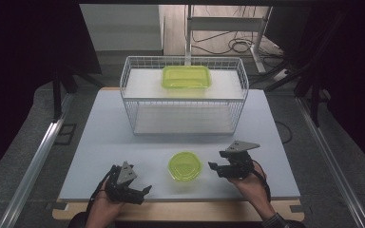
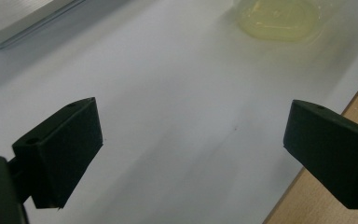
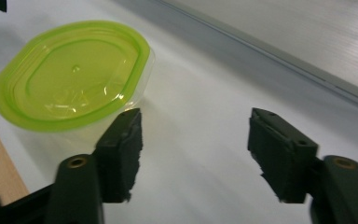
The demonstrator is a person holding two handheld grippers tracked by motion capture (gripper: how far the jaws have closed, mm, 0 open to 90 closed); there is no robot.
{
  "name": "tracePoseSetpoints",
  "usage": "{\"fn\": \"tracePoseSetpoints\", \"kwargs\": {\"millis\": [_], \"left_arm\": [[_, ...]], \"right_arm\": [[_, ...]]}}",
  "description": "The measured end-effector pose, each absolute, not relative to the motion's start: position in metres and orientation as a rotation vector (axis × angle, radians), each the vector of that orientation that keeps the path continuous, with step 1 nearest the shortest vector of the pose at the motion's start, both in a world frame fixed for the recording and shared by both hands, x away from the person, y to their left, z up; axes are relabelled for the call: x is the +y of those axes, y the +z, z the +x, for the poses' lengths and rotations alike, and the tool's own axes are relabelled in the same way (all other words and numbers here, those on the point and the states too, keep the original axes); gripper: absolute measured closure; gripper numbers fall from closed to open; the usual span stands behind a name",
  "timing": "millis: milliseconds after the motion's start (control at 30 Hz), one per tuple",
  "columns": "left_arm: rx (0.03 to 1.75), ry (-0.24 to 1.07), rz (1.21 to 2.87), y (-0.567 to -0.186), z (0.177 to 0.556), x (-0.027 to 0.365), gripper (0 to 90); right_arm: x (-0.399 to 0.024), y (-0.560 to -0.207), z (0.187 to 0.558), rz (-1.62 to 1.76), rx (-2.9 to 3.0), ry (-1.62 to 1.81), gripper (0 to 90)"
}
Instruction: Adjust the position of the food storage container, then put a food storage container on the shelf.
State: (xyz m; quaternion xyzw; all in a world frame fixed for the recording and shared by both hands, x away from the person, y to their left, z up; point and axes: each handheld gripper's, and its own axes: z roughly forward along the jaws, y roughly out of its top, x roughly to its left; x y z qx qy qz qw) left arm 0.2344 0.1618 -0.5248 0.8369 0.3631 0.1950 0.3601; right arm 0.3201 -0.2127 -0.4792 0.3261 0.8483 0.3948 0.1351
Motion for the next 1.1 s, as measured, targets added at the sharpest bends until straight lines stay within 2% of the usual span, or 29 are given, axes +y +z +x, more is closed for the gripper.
{"fn": "tracePoseSetpoints", "kwargs": {"millis": [233,500,833,1000,1100], "left_arm": [[0.93,0.51,2.16,-0.525,0.235,0.162,3.6],[0.927,0.511,2.164,-0.526,0.235,0.162,3.6],[0.93,0.502,2.16,-0.527,0.235,0.161,3.7],[0.929,0.502,2.169,-0.527,0.236,0.161,3.7],[0.93,0.502,2.169,-0.527,0.236,0.161,3.7]], "right_arm": [[-0.218,-0.485,0.315,0.948,2.471,1.154,20.7],[-0.22,-0.491,0.314,0.961,2.49,1.166,13.7],[-0.22,-0.49,0.317,0.999,2.49,1.226,11.1],[-0.215,-0.489,0.32,1.048,2.526,1.246,6.3],[-0.211,-0.488,0.323,1.105,2.567,1.231,7.5]]}}
